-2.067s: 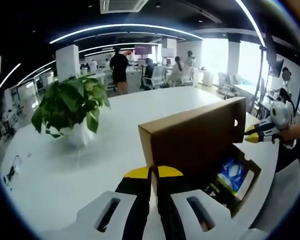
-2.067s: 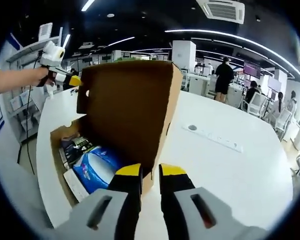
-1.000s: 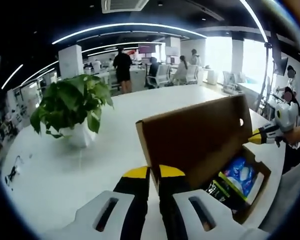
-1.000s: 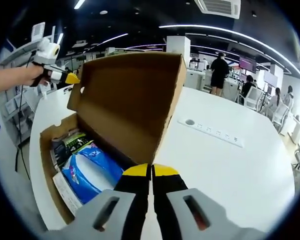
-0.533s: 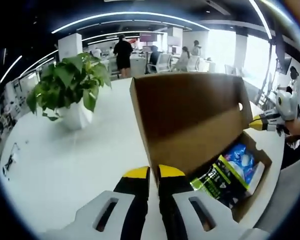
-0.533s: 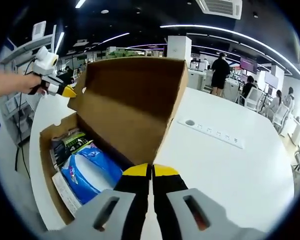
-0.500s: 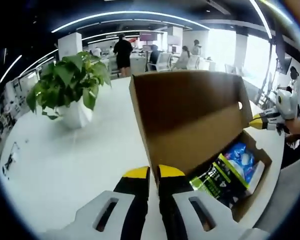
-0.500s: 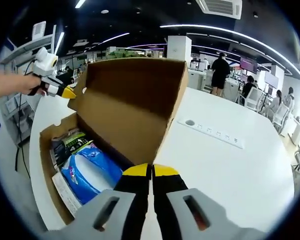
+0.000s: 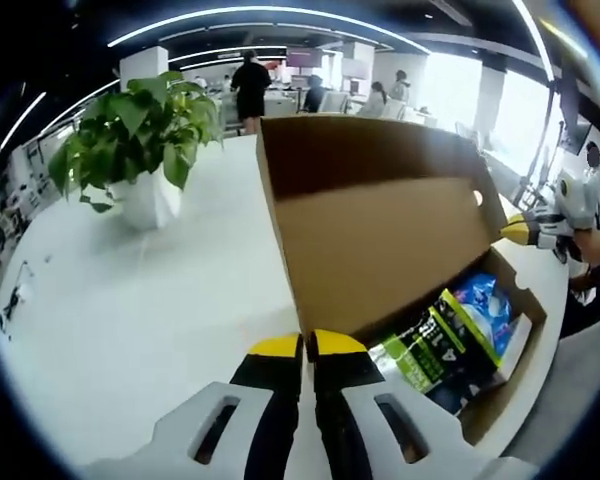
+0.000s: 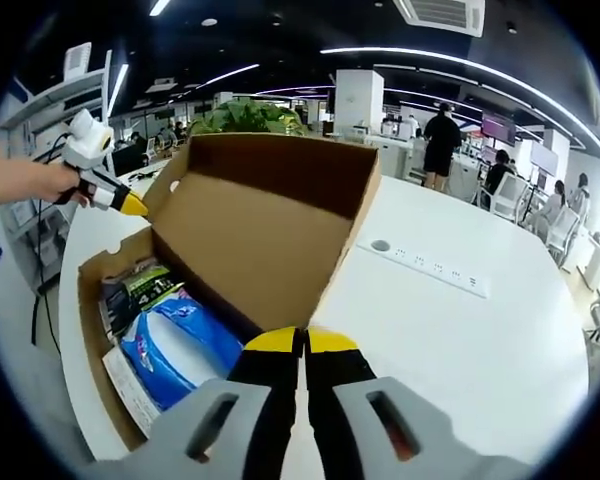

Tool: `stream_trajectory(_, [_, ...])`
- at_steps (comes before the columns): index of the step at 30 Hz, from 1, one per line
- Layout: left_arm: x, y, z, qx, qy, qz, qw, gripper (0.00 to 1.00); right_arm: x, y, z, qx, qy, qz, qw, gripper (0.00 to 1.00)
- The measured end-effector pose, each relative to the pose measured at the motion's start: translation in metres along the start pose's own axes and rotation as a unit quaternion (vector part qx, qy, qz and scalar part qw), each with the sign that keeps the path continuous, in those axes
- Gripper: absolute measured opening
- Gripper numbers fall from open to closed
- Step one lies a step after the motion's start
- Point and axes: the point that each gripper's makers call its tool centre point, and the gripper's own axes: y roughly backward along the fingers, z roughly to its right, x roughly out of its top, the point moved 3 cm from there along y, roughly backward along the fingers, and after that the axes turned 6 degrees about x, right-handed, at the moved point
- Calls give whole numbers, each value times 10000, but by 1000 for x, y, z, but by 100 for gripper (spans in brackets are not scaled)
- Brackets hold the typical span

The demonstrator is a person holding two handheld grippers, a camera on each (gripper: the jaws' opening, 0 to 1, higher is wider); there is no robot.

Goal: Operate the shoe box by opening the lid, removing the specified soft item, and placing it in the target area until the item is outside and the box remains undamaged.

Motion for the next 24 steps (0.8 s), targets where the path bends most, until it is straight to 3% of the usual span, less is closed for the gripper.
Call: stream_trajectory(24, [3, -12, -2, -33, 162, -164, 9997, 0, 2, -11, 11, 11, -184, -98, 9998, 1])
